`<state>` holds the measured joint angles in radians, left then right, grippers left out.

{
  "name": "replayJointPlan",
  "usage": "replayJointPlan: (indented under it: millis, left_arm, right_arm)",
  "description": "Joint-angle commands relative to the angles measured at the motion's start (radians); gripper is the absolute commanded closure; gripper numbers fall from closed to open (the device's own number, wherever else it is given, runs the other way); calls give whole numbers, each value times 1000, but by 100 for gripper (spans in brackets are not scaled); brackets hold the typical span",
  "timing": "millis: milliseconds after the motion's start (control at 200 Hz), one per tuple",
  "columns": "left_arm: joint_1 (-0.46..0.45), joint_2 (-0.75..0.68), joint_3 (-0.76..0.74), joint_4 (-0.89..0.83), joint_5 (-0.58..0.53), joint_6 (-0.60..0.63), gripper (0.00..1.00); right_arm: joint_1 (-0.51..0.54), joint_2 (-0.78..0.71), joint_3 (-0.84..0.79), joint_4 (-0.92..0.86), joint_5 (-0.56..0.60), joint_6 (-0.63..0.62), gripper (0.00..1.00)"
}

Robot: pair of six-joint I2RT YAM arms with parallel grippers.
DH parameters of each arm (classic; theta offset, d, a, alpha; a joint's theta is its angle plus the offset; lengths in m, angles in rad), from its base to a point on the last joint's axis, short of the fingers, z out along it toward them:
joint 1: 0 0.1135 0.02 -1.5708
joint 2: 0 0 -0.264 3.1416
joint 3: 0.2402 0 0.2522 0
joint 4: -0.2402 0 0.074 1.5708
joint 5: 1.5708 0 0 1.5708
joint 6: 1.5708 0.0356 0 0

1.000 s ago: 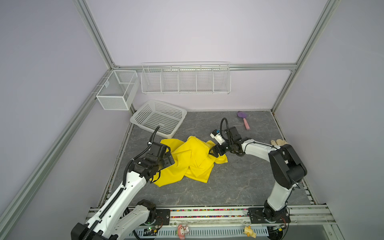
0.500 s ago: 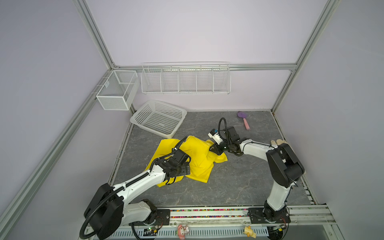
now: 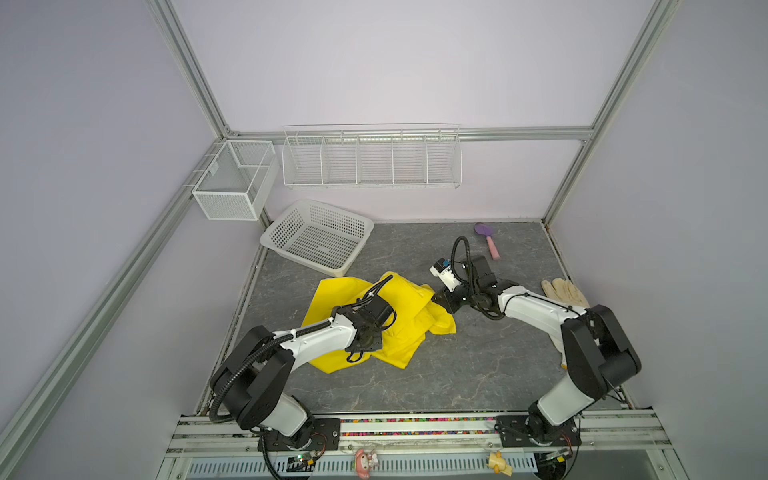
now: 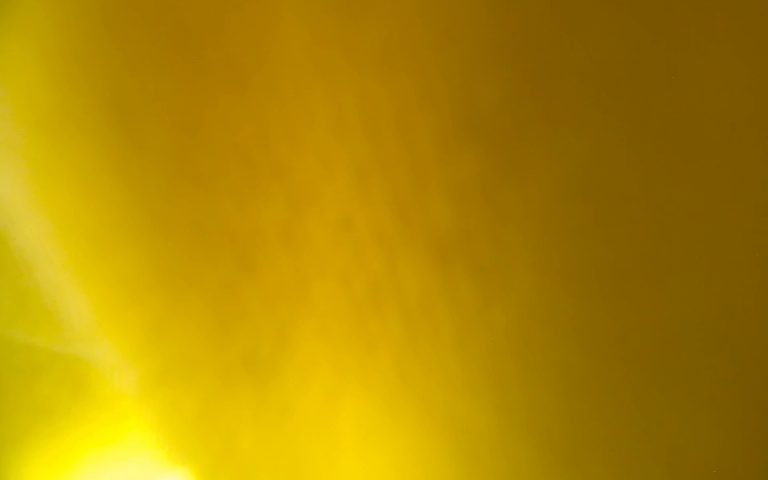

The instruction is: Fold and stack the trousers

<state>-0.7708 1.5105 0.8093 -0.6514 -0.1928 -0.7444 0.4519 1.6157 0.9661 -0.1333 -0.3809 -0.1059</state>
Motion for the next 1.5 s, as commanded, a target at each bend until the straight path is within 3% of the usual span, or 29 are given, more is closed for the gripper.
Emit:
replayJointPlan:
  millis: [0,25,105,300,435,525,645,865,984,1119,1194,1329,1379,1494]
  left_arm:
    - [1,-56,64,-199,-50,12,93]
    - [1,-71,84,-232,-68,8,100]
    - [1,-111,147,-361,-157,-11,100]
    - [38,-180,364,-658,-310,84,100]
    - [102,-253,497,-747,-363,166,100]
    - [117,-297,552,-723,-321,245,100]
    - [119,-321,533,-659,-151,313,100]
    - [120,-231,356,-464,-29,264,100]
    - [122,-126,318,-336,-4,250,98]
    - [135,30,414,-399,-113,245,94]
    - [136,95,478,-452,-164,246,84]
    - [139,120,507,-465,-126,264,70]
    - [146,109,498,-449,-105,270,62]
    - [199,85,479,-415,-26,279,58]
  right_arm:
    - [-42,-91,-25,-68,69,-44,85]
    - [-49,-109,-25,-80,81,-46,85]
    - [-67,-176,-30,-121,111,-58,86]
    - [-68,-404,-24,-278,184,-92,87]
    - [-67,-598,-11,-379,303,-120,87]
    - [-67,-708,15,-445,346,-141,87]
    - [-66,-803,49,-522,383,-168,87]
    - [-93,-766,49,-474,546,-262,90]
    - [-130,-617,66,-398,462,-258,89]
    - [-134,-464,73,-418,327,-200,83]
    - [-134,-419,71,-480,182,-189,71]
    - [-88,-456,-6,-603,-37,-291,48]
    - [-58,-496,-43,-636,-56,-339,42]
    - [36,-573,-136,-697,12,-455,29]
